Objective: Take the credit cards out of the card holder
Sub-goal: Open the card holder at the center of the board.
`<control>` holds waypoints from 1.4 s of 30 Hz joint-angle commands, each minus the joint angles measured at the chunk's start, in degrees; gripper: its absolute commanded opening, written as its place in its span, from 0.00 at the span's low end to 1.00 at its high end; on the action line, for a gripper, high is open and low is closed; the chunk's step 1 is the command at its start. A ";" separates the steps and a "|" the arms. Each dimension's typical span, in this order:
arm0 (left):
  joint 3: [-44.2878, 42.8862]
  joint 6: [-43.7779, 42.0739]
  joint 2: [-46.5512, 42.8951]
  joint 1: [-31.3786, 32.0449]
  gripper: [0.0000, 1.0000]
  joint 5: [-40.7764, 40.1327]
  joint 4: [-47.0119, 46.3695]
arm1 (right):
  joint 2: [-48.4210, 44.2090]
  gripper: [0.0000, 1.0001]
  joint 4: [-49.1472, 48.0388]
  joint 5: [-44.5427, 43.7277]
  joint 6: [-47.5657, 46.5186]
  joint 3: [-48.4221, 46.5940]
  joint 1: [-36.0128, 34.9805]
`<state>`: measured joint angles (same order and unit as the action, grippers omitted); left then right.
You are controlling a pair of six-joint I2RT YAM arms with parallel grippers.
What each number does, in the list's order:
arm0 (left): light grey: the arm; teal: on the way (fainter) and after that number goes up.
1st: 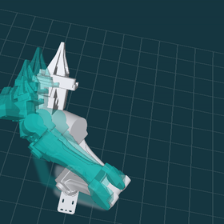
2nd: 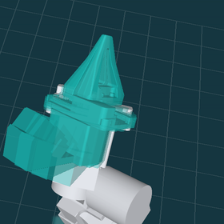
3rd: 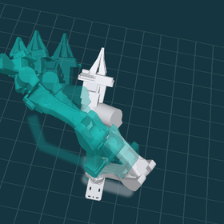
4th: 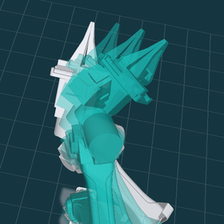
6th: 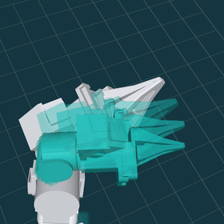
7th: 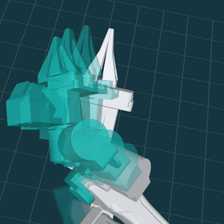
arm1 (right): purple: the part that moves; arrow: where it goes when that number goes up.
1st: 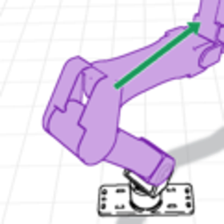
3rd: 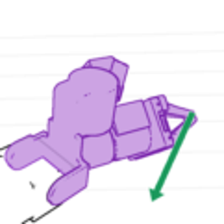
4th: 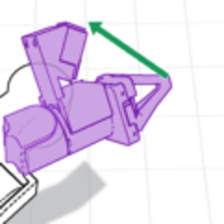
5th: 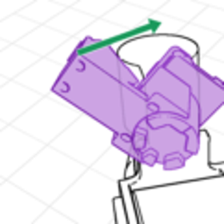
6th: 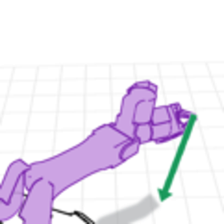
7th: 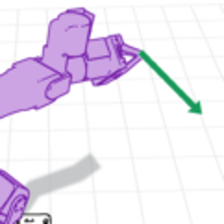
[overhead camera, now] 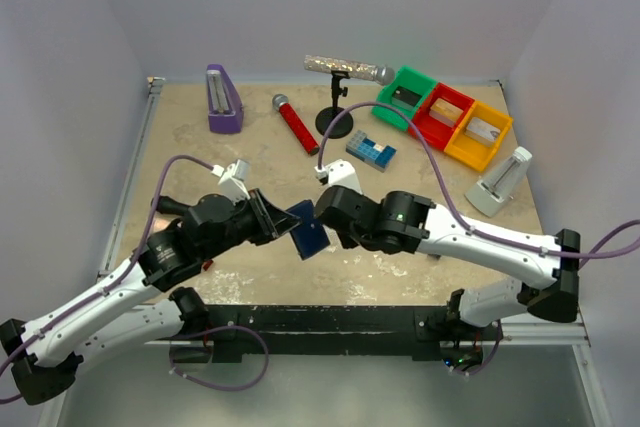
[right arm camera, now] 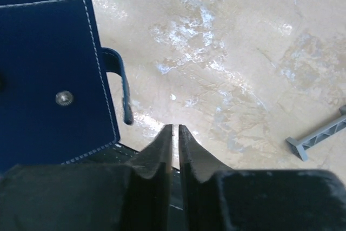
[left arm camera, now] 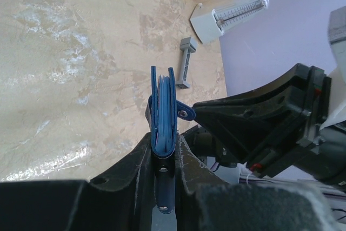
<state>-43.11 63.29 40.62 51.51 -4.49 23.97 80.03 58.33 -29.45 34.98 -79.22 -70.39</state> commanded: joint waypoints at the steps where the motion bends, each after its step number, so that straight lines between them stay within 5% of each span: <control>1: 2.50 -3.60 -1.33 -0.18 0.00 2.11 -7.42 | -8.20 0.21 -0.31 -2.36 0.70 1.26 0.52; 5: 6.54 -11.33 -0.81 -1.23 0.00 9.49 -17.09 | -17.25 0.38 -7.06 1.65 -3.24 4.50 0.52; 10: 13.74 -15.82 -1.59 -1.50 0.00 16.33 -33.76 | -27.81 0.50 -30.35 22.30 -10.46 16.89 0.52; 13: 17.70 -17.23 -2.47 -1.85 0.00 23.71 -44.59 | -26.86 0.52 -26.70 28.64 -11.42 15.42 0.43; 25: 25.89 -4.94 4.64 -10.28 0.00 45.44 -78.17 | -31.06 0.46 -29.05 29.63 -9.14 24.02 1.66; 42: 25.36 8.86 17.72 -10.64 0.00 54.85 -108.32 | -39.95 0.46 -33.01 36.21 -6.24 29.12 6.93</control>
<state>-16.53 65.52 55.46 40.82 46.46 -65.71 40.71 29.32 4.80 27.70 -50.87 -64.34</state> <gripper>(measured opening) 0.202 0.455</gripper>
